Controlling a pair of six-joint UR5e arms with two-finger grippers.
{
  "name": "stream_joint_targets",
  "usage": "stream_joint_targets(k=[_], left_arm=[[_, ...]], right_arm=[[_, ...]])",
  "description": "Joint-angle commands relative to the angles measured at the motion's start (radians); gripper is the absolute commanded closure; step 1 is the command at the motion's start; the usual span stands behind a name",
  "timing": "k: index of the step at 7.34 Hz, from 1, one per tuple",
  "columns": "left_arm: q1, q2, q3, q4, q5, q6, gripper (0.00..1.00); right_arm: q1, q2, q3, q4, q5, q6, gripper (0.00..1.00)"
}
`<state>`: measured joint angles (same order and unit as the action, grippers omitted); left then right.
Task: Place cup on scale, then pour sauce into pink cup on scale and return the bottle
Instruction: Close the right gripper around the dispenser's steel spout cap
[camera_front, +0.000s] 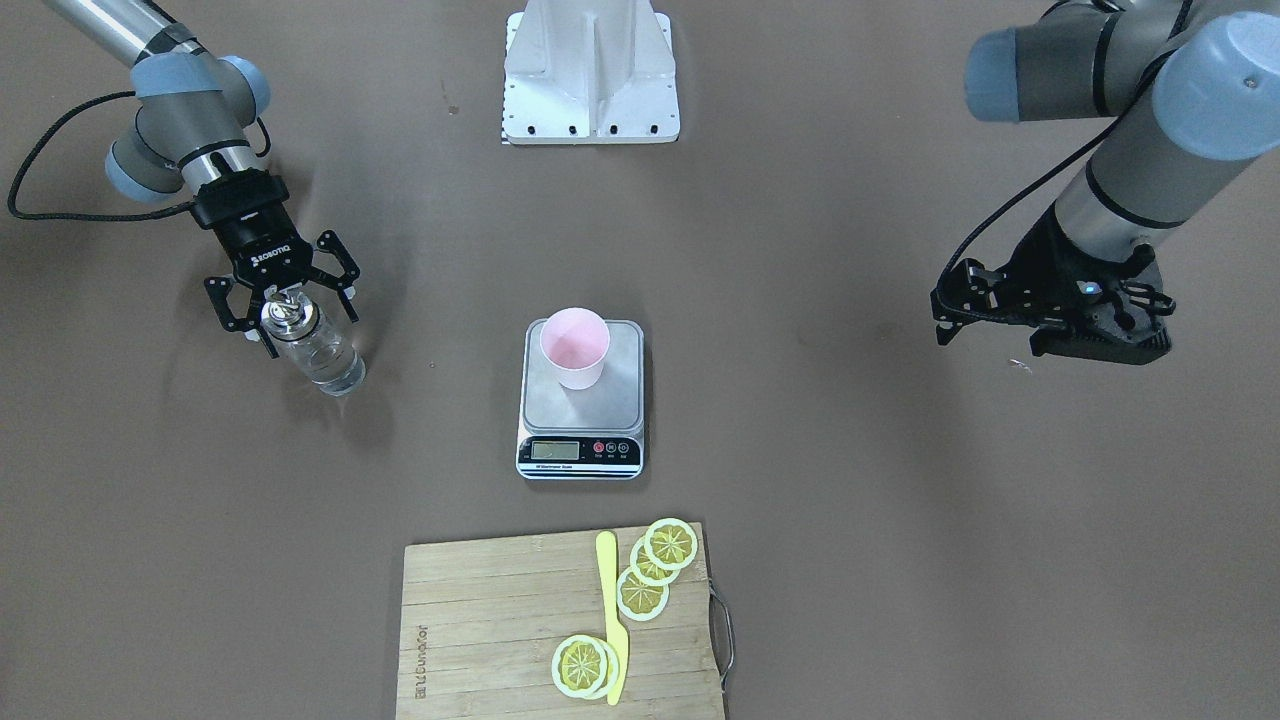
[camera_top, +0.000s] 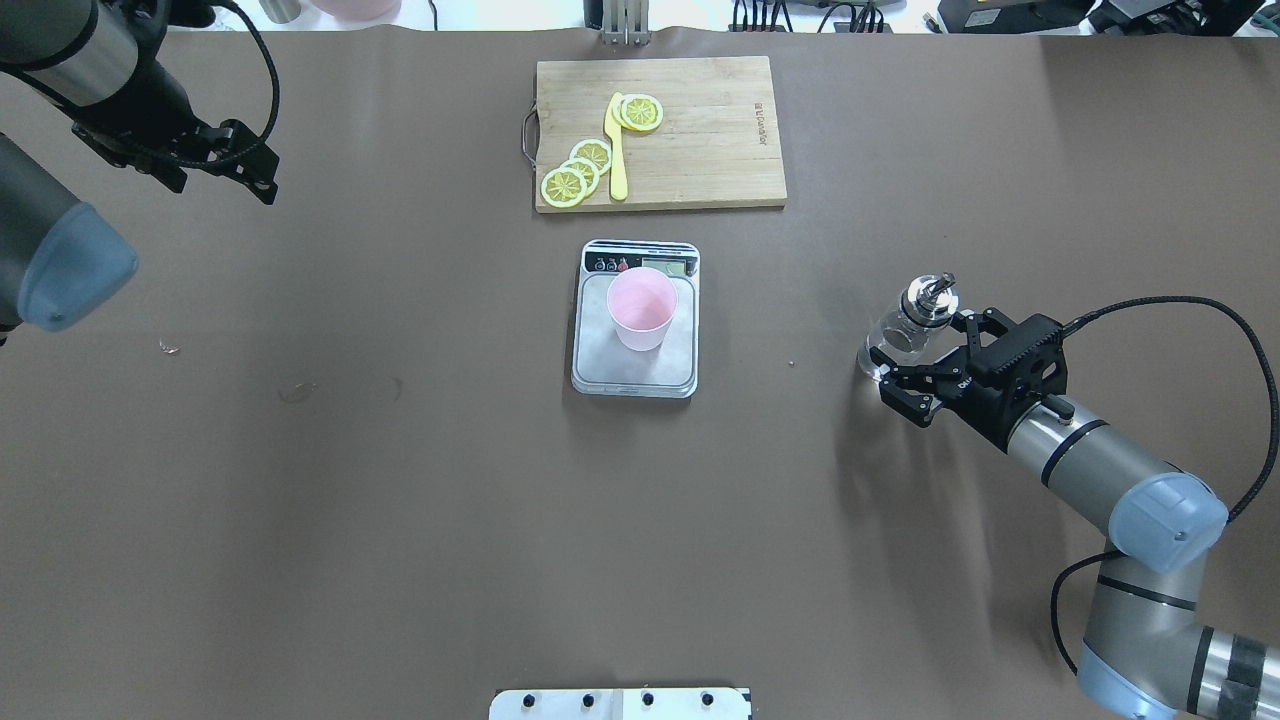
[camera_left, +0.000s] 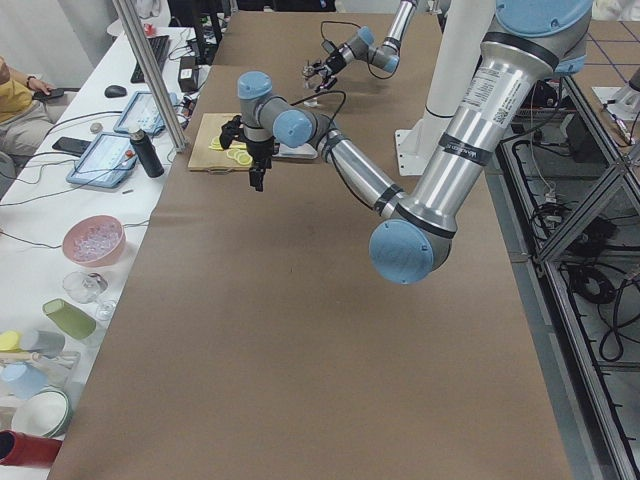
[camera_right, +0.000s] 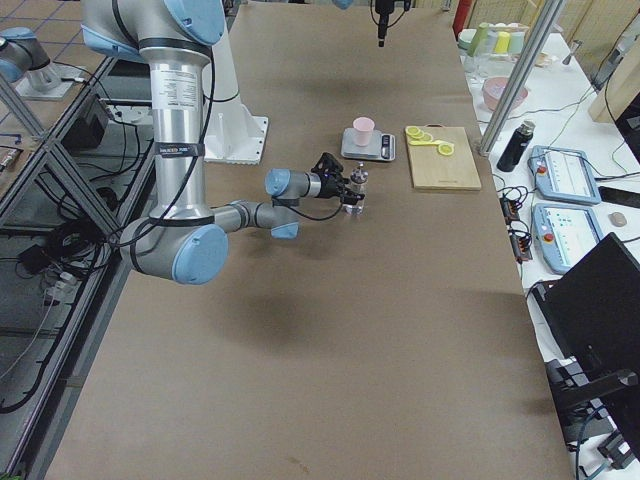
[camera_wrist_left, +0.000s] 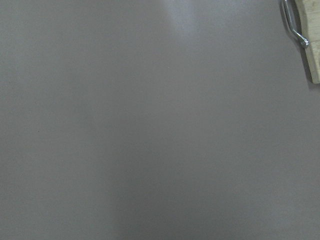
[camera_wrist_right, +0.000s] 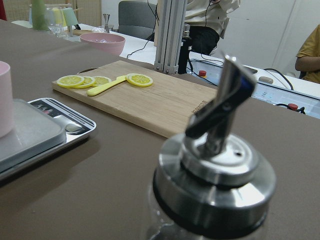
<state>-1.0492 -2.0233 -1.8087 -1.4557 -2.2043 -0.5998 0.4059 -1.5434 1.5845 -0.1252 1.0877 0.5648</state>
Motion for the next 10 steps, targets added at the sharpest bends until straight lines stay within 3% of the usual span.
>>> stream_joint_targets(k=[1,10], left_arm=[[0.0,0.0,-0.001,0.001,0.0,0.0,0.02],[0.0,0.0,0.002,0.0,0.0,0.0,0.02]], right_arm=[[0.004,0.025,-0.035,0.001,-0.003,0.009,0.05],[0.014,0.063,-0.083,0.006,-0.002,0.038,0.07]])
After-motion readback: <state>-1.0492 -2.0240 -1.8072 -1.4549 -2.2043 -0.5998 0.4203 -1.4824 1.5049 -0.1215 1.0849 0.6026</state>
